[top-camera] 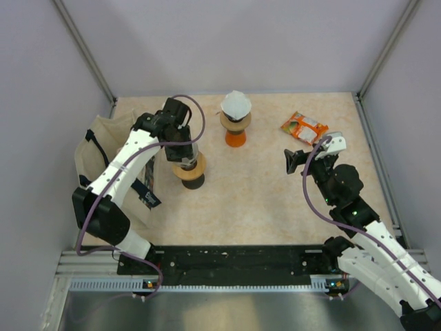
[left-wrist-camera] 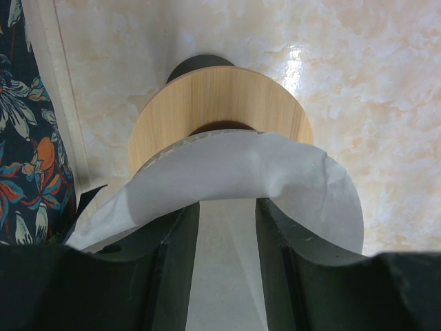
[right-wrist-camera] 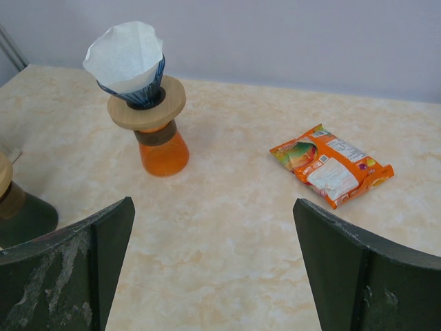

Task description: Place the coffee filter in the dripper

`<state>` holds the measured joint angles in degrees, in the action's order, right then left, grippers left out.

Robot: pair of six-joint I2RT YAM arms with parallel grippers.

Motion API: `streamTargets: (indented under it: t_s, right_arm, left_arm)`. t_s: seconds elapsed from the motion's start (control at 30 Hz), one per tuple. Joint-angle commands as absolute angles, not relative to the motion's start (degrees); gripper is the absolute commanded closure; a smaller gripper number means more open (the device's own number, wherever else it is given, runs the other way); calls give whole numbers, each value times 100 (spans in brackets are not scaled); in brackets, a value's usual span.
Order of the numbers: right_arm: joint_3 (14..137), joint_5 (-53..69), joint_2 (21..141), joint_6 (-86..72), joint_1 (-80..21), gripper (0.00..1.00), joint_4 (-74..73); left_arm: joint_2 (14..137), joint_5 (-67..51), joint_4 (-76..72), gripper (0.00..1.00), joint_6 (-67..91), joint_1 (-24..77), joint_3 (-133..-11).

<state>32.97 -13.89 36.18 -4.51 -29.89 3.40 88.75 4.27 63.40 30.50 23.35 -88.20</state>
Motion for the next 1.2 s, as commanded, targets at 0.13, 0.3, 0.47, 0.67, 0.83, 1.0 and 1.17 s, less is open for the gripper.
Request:
streamTargets:
  t_s: [0.13, 0.3, 0.47, 0.67, 0.83, 1.0, 1.17]
  right_arm:
    - [3296, -1450, 3621, -413, -3015, 1, 483]
    - [3296, -1424, 3612, -413, -3006, 1, 483]
    - [3296, -1441, 3621, -413, -3006, 1, 492]
    - [3296, -1433, 3630, -413, -2997, 1, 483]
    - [3305, -1406, 3612, -413, -3006, 1, 483]
    - [3305, -1424, 3621, -413, -3006, 1, 501]
    - [3296, -1450, 3621, -422, -3006, 1, 518]
  left_arm:
    - [8657, 440, 6170, 60, 3067, 2373, -9070]
    - [8613, 431, 6152, 73, 3067, 2373, -9079]
    - [8622, 448, 6179, 79, 3076, 2382, -9097]
    - [8561, 545, 6284, 80, 3059, 2399, -9254]
    - [8394, 782, 6372, 81, 3032, 2417, -9501]
    - [8262, 1010, 6486, 81, 2971, 2417, -9825]
    - [7876, 1037, 6285, 70, 2786, 2452, -10090]
